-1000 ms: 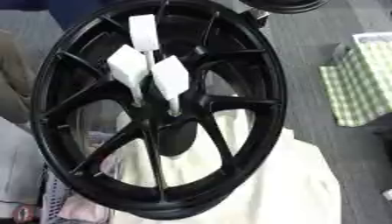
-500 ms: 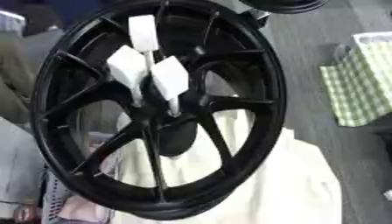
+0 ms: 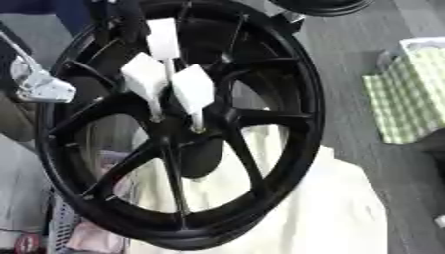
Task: Pull the pin out of the wheel hub.
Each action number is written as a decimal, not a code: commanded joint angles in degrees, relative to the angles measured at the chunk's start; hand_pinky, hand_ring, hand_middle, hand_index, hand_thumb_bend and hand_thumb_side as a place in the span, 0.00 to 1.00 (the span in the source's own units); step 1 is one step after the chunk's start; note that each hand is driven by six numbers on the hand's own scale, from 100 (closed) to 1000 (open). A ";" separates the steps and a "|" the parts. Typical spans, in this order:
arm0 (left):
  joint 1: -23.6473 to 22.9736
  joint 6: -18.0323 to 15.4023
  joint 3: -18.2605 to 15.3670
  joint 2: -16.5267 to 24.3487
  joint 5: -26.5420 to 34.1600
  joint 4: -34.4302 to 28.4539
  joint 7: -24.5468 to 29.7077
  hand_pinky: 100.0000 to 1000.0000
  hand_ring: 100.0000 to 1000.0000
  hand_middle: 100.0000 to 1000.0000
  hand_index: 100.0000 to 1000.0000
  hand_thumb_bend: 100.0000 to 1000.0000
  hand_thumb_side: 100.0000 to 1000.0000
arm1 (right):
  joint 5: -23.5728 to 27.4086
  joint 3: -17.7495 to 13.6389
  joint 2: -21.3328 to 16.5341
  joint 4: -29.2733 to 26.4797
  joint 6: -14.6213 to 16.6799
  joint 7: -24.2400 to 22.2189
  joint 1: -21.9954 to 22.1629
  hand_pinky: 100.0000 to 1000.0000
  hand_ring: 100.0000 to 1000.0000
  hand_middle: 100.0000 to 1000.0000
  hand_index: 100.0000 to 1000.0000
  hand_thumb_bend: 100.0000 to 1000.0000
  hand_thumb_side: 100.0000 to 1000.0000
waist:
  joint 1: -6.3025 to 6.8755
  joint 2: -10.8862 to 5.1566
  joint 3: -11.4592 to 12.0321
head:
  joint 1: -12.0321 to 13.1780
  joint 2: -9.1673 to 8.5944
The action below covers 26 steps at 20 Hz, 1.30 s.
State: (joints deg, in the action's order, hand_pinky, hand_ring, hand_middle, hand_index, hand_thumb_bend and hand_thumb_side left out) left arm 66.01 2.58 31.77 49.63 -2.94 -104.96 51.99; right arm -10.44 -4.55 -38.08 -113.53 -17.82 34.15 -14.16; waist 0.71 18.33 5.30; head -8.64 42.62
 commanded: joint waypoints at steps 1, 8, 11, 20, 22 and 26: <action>1.13 -0.32 0.07 0.08 -0.83 0.93 -0.03 0.73 0.60 0.69 0.86 0.28 0.23 | -0.11 -0.29 -0.90 -1.06 0.04 -0.10 -0.63 0.61 0.49 0.54 0.70 0.00 0.47 | -0.10 -1.90 -0.10 | 0.30 -0.81; 1.67 -1.29 1.13 -1.48 -3.70 3.49 -0.03 0.73 0.62 0.71 0.86 0.31 0.22 | 0.10 -0.20 -0.66 -1.06 0.09 0.01 -0.61 0.61 0.49 0.54 0.70 0.00 0.47 | -0.20 -1.78 -0.34 | 0.60 -0.79; 1.72 -1.95 1.49 -1.88 -4.68 4.18 -0.03 0.75 0.68 0.70 0.85 0.31 0.22 | 0.22 -0.16 -0.58 -1.06 0.15 0.10 -0.63 0.61 0.49 0.54 0.70 0.00 0.47 | -0.19 -1.67 -0.38 | 0.68 -0.84; 1.69 -2.62 2.18 -3.17 -5.75 6.16 -0.03 0.74 0.68 0.71 0.85 0.30 0.21 | 0.45 -0.09 -0.36 -1.06 0.28 0.16 -0.77 0.61 0.49 0.54 0.70 0.00 0.47 | -0.35 -1.44 -0.68 | 1.00 -1.14; 1.66 -2.69 2.29 -3.42 -5.91 6.57 -0.03 0.74 0.68 0.71 0.85 0.30 0.21 | 0.48 -0.10 -0.32 -1.06 0.31 0.18 -0.81 0.61 0.49 0.54 0.70 0.00 0.47 | -0.38 -1.36 -0.73 | 1.07 -1.22; 1.55 -2.92 2.35 -3.81 -6.63 7.35 -0.03 0.74 0.68 0.71 0.84 0.29 0.19 | 0.58 -0.08 -0.22 -1.06 0.39 0.25 -0.90 0.61 0.49 0.54 0.70 0.00 0.47 | -0.40 -1.16 -0.90 | 1.17 -1.36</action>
State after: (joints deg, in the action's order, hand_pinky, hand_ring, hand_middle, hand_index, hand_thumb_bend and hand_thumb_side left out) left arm 66.57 -0.04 34.40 45.29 -9.31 -97.64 51.96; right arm -10.19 -4.22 -37.49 -113.53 -17.64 34.32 -14.58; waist 0.49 18.35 4.46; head -7.65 42.11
